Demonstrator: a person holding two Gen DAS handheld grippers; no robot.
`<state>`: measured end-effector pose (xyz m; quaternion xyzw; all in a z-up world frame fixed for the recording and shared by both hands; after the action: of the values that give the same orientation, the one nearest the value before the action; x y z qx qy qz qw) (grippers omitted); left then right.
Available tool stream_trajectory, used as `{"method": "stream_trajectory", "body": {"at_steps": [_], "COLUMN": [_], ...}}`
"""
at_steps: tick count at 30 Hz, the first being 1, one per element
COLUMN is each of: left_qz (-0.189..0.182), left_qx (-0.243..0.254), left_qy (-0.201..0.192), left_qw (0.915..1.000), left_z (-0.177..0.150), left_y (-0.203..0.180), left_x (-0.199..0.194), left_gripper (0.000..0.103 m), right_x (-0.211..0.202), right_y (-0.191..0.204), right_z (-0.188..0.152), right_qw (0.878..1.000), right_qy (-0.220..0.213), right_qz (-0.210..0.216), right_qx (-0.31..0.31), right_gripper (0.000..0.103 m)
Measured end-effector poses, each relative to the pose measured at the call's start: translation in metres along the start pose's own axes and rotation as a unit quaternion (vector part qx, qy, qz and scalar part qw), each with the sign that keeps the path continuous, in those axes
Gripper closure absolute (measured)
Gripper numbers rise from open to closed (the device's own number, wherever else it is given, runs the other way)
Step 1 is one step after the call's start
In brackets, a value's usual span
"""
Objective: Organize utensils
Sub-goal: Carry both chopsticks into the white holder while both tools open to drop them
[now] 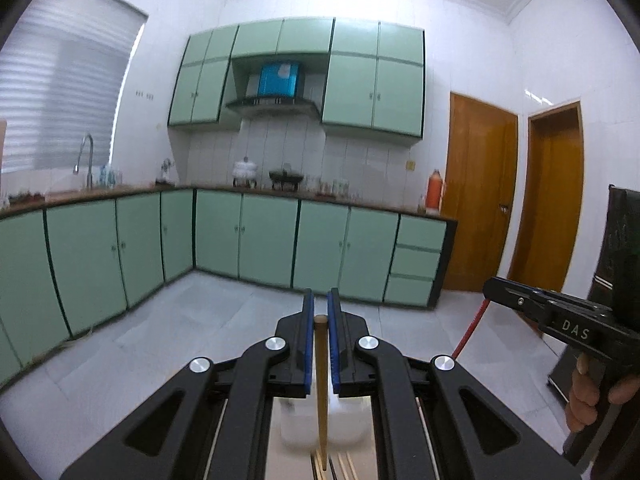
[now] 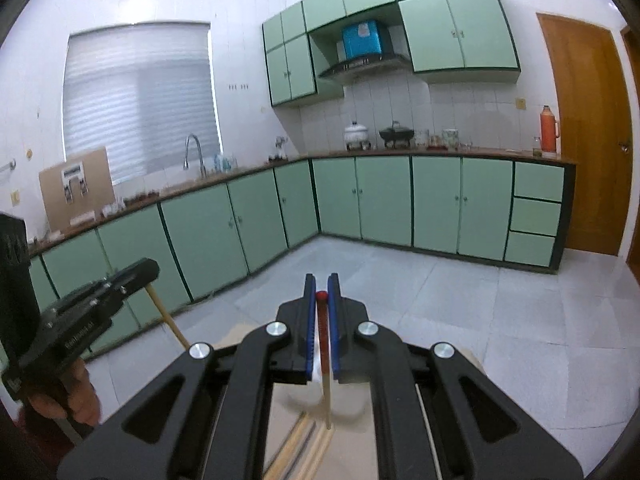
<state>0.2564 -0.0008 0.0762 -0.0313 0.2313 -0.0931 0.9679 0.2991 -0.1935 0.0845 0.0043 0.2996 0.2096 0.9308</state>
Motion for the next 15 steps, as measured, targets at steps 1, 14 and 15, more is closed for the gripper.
{"method": "stream_trajectory", "body": {"at_steps": [1, 14, 15], "left_qz": [0.003, 0.033, 0.033], "left_qx": [0.003, 0.002, 0.002], "left_qy": [-0.011, 0.001, 0.012], "left_qw": [0.9999, 0.9995, 0.9994], "left_z": [0.010, 0.020, 0.013], "left_y": [-0.002, 0.002, 0.004], "left_x": [0.004, 0.116, 0.124], "left_gripper": [0.097, 0.096, 0.096], "right_x": [0.001, 0.092, 0.103], "right_y": [-0.002, -0.038, -0.039], "right_z": [0.010, 0.023, 0.014], "right_qw": [1.000, 0.999, 0.999], "right_qy": [-0.007, 0.003, 0.018], "right_qz": [0.002, -0.040, -0.039], "right_qx": [0.003, 0.009, 0.006], "right_gripper": [0.098, 0.098, 0.097]}}
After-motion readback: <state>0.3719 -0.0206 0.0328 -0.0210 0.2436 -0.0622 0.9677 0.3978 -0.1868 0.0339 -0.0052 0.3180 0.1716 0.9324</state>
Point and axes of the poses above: each gripper's, at about its wrist camera, not at the fingertips, and x roughly the way its jaws point, y to its left, z to its top, the point moved 9 cm from there along x, roughly the way its jaws point, and after that the axes turned 15 degrees about y, right-handed, at the moved point
